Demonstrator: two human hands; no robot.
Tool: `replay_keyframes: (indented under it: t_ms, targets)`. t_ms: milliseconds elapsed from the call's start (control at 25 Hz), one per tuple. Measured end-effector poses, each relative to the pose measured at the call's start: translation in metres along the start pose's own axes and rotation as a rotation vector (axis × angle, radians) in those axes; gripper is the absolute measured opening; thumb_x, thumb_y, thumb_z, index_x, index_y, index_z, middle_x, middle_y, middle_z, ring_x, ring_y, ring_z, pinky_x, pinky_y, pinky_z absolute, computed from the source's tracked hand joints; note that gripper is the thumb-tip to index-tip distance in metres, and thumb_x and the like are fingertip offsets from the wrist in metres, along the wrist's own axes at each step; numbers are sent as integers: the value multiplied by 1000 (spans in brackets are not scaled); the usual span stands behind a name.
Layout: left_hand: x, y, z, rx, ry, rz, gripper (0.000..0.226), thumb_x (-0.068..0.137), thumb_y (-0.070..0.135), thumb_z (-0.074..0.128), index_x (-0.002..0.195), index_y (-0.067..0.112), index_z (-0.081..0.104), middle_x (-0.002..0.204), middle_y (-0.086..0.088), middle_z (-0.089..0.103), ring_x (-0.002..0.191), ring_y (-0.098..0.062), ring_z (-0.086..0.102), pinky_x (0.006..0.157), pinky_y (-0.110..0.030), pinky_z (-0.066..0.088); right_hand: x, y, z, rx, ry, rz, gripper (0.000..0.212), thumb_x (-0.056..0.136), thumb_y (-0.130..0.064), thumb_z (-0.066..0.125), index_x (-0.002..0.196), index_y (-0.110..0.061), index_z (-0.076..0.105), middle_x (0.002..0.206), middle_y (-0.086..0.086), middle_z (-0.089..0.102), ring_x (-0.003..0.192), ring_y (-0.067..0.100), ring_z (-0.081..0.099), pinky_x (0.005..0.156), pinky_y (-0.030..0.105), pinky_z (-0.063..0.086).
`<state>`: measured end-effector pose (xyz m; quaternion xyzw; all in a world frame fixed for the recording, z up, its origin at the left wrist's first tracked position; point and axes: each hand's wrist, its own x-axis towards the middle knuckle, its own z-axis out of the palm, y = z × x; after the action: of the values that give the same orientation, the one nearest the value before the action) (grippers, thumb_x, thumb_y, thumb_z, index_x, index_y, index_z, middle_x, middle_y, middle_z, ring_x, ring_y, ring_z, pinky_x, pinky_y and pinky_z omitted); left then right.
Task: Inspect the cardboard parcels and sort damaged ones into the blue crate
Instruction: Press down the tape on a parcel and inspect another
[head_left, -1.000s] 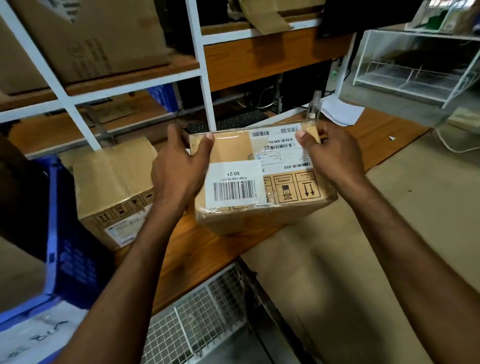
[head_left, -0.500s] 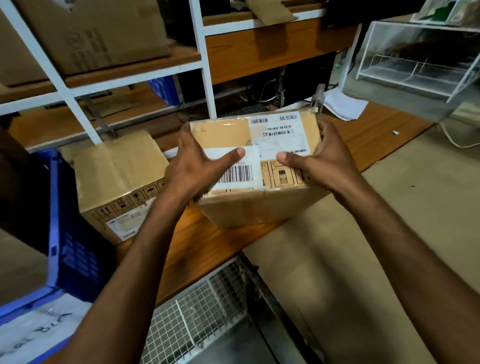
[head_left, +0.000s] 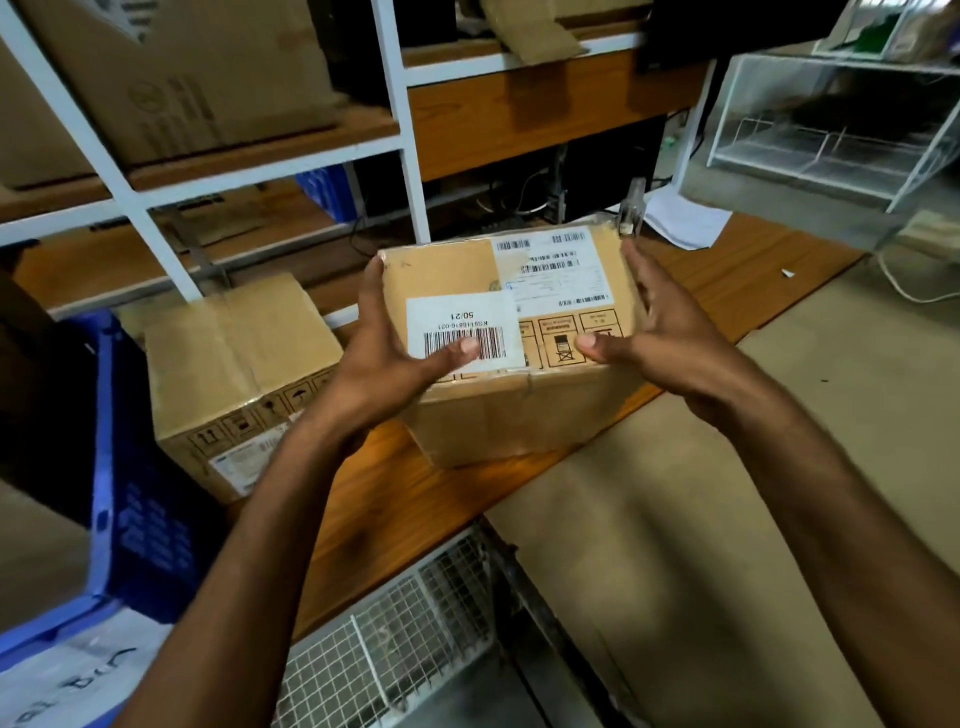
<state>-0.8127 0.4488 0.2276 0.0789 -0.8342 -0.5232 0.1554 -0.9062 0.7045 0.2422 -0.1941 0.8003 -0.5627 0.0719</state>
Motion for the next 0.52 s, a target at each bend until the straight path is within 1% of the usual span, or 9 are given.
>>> replay_keyframes:
  t_ms: [40, 80, 200, 280, 320, 360, 400, 440, 520]
  targets:
    - [0, -3, -1, -37, 23, -3, 123, 73, 42, 91, 162, 35, 7, 152, 9, 46, 129, 0, 54, 104, -30, 54, 3, 3, 1, -20, 52, -24, 99, 80, -6, 85, 159, -33, 31, 136, -19, 62, 115, -6, 63, 104, 33, 54]
    - [-2, -4, -2, -59, 57, -10, 114, 78, 40, 88, 163, 35, 12, 152, 9, 47, 128, -2, 55, 104, -32, 55, 5, 5, 4, -25, 97, -44, 91, 82, -8, 84, 156, -32, 37, 134, -18, 64, 116, -4, 63, 104, 34, 54]
    - [-3, -9, -3, -109, 84, -36, 91, 92, 45, 75, 163, 40, 18, 160, 7, 43, 135, -12, 54, 105, -43, 54, 7, 12, 7, -1, 138, -72, 67, 97, -14, 69, 155, -32, 42, 138, -11, 65, 121, 5, 63, 105, 39, 54]
    - [1, -14, -5, -154, 127, -51, 74, 101, 43, 64, 163, 39, 24, 161, 4, 44, 138, -16, 53, 107, -48, 53, 10, 11, 5, 25, 186, -74, 56, 104, -12, 57, 156, -30, 43, 140, -9, 64, 118, 3, 65, 99, 31, 56]
    - [2, -14, -6, -161, 162, -66, 66, 103, 40, 61, 162, 35, 30, 158, 2, 48, 135, -16, 56, 106, -47, 54, 13, 11, 4, 17, 214, -69, 53, 105, -13, 55, 155, -28, 45, 140, -9, 64, 114, 0, 66, 94, 25, 57]
    - [3, -12, -5, -172, 210, -74, 58, 104, 37, 60, 158, 32, 40, 152, 1, 55, 129, -15, 60, 103, -46, 56, 13, 10, 2, 11, 229, -53, 50, 105, -15, 55, 153, -26, 48, 137, -9, 64, 110, -2, 66, 90, 22, 58]
    - [4, -10, -5, -173, 274, -67, 47, 104, 36, 61, 149, 29, 52, 142, 1, 63, 121, -13, 66, 98, -47, 59, 14, 10, 0, -6, 248, -34, 46, 106, -19, 56, 151, -24, 50, 133, -8, 66, 107, 0, 67, 88, 24, 59]
    - [6, -9, -5, -154, 335, -52, 37, 102, 36, 63, 138, 26, 61, 130, 2, 70, 113, -13, 70, 91, -47, 62, 15, 10, 0, -58, 270, -18, 41, 106, -24, 56, 147, -22, 55, 128, -8, 68, 106, 4, 68, 89, 30, 59]
    - [12, -8, -11, -71, 392, -31, 24, 100, 33, 67, 120, 20, 71, 111, 3, 77, 99, -12, 74, 83, -48, 64, 21, 11, 0, -201, 293, -34, 31, 106, -30, 55, 132, -19, 66, 117, -4, 74, 101, 12, 71, 88, 43, 60]
